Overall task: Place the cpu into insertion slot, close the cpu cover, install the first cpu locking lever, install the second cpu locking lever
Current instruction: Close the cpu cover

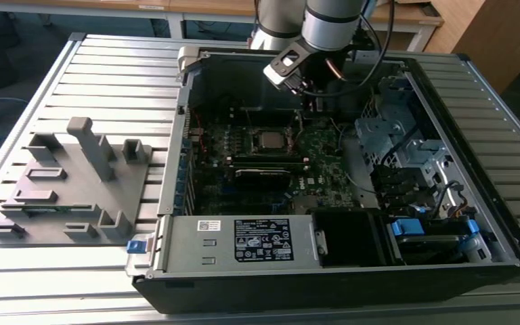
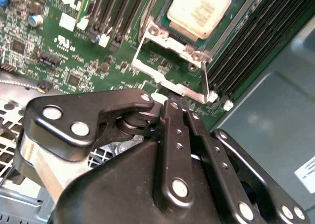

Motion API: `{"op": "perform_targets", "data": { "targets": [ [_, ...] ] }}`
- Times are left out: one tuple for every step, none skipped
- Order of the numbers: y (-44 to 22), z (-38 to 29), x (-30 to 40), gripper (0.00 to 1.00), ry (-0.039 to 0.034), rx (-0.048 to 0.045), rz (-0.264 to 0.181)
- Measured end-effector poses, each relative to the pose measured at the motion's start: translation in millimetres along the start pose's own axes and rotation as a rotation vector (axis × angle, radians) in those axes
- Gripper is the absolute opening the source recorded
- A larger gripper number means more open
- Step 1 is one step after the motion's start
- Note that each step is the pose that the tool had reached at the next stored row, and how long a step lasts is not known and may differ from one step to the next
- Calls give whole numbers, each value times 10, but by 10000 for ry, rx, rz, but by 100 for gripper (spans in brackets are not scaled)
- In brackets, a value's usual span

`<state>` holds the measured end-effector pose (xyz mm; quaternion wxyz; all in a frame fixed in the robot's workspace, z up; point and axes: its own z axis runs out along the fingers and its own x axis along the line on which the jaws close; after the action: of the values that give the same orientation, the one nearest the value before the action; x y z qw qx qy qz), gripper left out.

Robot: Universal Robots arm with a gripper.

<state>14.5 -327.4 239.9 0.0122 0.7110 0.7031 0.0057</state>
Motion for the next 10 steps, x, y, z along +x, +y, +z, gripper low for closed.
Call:
{"op": "perform_targets", "data": {
  "targets": [
    [-18,1,0,10,1,-1,0],
    [-35,1,0,10,0,-1,1],
    [-52,2,-1,10,0,-1,2],
    [-69,2,-1,10,-1,-1,1],
    [-83,2,-1,10,-2,0,1],
    [-95,2,-1,10,-2,0,0],
    [-107,3,-1,10,-2,0,0],
    [-118,4,-1,10,0,-1,0],
    [-128,4,-1,10,-1,-1,0],
    [-138,4,-1,10,-1,-1,1]
  ]
}}
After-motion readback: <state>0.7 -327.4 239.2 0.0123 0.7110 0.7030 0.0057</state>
